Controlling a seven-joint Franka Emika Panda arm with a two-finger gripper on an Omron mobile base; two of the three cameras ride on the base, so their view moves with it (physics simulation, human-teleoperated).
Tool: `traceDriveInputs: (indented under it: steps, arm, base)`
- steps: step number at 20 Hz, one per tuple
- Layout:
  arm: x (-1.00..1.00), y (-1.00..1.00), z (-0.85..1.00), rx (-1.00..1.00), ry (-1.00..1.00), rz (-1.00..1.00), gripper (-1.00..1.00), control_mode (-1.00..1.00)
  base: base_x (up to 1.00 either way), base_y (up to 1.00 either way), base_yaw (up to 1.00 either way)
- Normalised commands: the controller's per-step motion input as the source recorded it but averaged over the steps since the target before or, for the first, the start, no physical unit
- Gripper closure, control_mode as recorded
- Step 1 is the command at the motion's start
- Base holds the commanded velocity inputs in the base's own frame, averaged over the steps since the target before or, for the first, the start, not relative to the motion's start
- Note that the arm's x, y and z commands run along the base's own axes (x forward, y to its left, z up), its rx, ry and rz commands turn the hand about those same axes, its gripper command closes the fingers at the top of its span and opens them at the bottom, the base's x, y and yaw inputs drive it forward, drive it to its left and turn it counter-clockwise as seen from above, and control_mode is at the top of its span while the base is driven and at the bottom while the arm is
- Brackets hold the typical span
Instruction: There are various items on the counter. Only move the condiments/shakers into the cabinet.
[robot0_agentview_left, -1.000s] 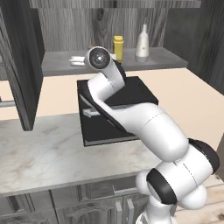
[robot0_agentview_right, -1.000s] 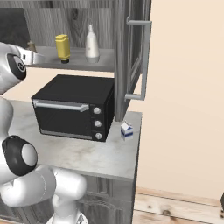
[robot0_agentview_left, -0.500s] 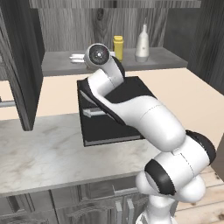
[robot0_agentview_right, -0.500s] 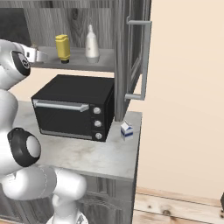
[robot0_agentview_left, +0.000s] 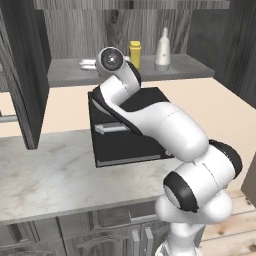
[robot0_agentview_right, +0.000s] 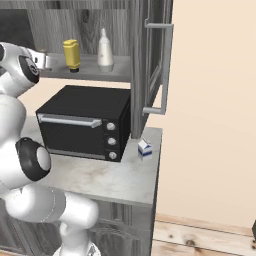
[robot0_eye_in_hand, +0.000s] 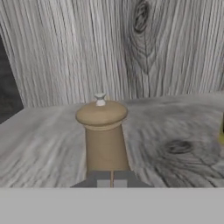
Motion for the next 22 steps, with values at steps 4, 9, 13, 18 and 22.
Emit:
traceDriveInputs:
  steps: [4, 9, 13, 18, 22]
  arm:
    - [0.21, 0.0, -0.12, -0.03, 0.0, 0.0, 1.0, -1.0]
    - [0.38, 0.0, -0.19, -0.08, -0.01, -0.02, 1.0, -1.0]
    - [0.43, 0.0, -0.22, -0.11, -0.01, -0.04, 1.0, -1.0]
    - [0.08, 0.0, -0.02, -0.01, 0.0, -0.01, 1.0, -1.0]
    - [-0.69, 0.39, -0.02, -0.01, -0.03, 0.0, 1.0, -1.0]
  base:
    - [0.0, 0.0, 0.0]
    - [0.0, 0.0, 0.0]
    - [0.0, 0.0, 0.0]
    - [0.0, 0.0, 0.0]
    - [0.0, 0.0, 0.0]
